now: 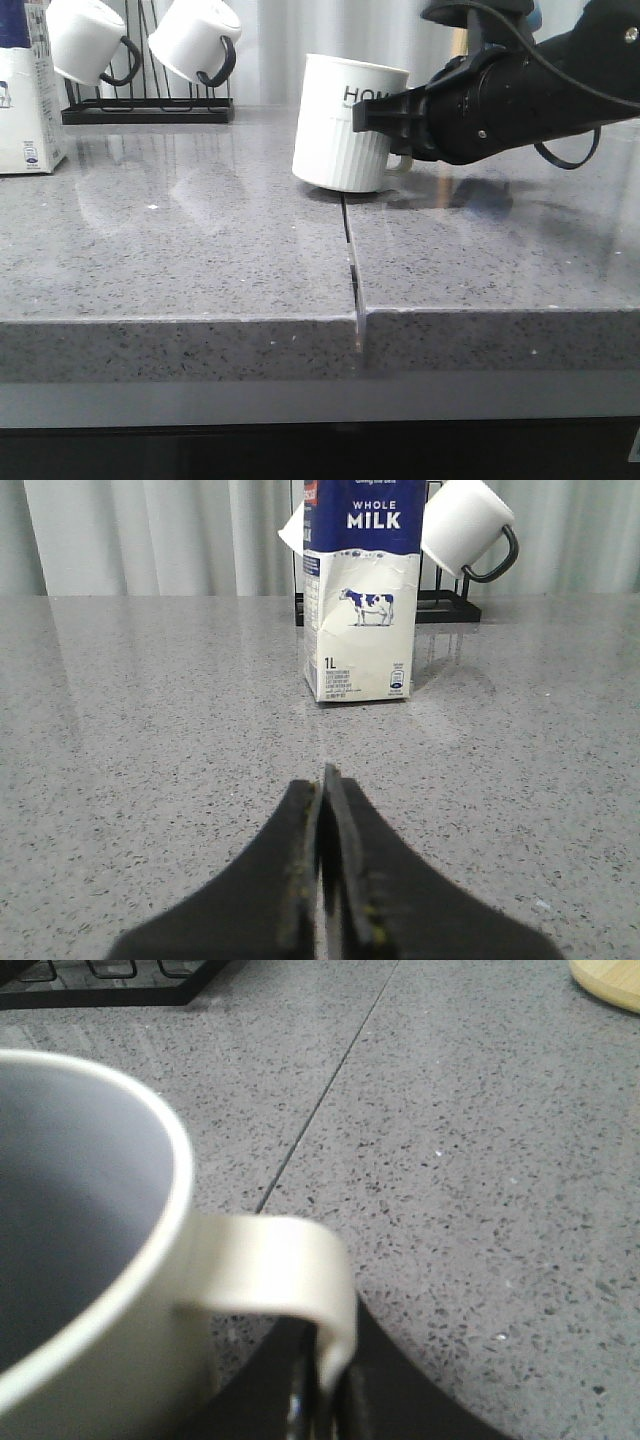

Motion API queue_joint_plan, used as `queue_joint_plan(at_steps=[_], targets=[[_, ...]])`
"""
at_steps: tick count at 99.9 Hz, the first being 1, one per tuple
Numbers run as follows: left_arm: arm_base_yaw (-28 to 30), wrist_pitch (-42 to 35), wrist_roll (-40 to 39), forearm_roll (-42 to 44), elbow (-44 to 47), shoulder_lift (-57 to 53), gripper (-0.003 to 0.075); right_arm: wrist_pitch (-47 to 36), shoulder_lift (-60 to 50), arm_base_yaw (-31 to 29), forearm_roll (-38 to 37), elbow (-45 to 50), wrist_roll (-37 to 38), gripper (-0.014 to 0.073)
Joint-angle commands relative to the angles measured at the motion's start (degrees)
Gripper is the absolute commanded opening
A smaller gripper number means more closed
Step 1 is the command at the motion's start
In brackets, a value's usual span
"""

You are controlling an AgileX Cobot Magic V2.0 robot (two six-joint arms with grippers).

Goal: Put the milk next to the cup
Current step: 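Carry the mug toward the table center and set it down with the right gripper, then release the mug and withdraw the right gripper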

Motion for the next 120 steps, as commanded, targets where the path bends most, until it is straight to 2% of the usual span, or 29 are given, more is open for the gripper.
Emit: queue_joint_plan(at_steps=[1, 5, 14, 36, 55, 62, 79, 91, 101, 120], targets=[[0.0, -4.6, -0.3, -0.4, 2.4, -1.7, -0.0021, -4.9, -2.6, 0.0, -0.1, -1.9, -0.6, 0.0162], [0.0, -4.6, -0.3, -0.4, 2.4, -1.7, -0.0021, -4.8, -2.6, 0.0, -0.1, -1.9, -0.6, 0.0232], [0.0, -4.6, -0.3, -0.4, 2.4, -1.7, -0.0021, -4.0, -3.0, 0.0, -0.1, -1.7, -0.6, 0.0301], [0.0, -4.6, -0.3, -0.4, 2.4, -1.7, -0.0021, -3.6, -7.7, 0.0, -0.1, 1.9, -0.6, 0.0297], [0.0, -4.6, -0.3, -0.4, 2.4, -1.7, -0.0021, -0.3, -15.0, 0.0, -0.1, 9.1, -0.6, 0.0296], [0.0, -4.6, -0.3, -0.4, 2.4, -1.7, -0.0021, 0.5, -18.5, 0.0, -0.1, 12.1, -0.6, 0.0261], [0.0, -4.6, -0.3, -0.4, 2.4, -1.7, -0.0021, 1.5, -28.1, 0.0, -0.1, 18.7, -0.6, 0.0035], [0.0, -4.6, -0.3, -0.4, 2.4, -1.7, -0.0021, 4.0, -35.1, 0.0, -0.1, 21.3, -0.6, -0.0069], [0.0, -4.6, -0.3, -0.4, 2.4, -1.7, -0.0021, 10.2, -41.4, 0.0, -0.3, 22.1, -0.6, -0.0068], [0.0, -4.6, -0.3, -0.4, 2.4, -1.7, -0.0021, 27.0, -54.1, 0.0, -0.4, 22.1, -0.6, -0.0068]])
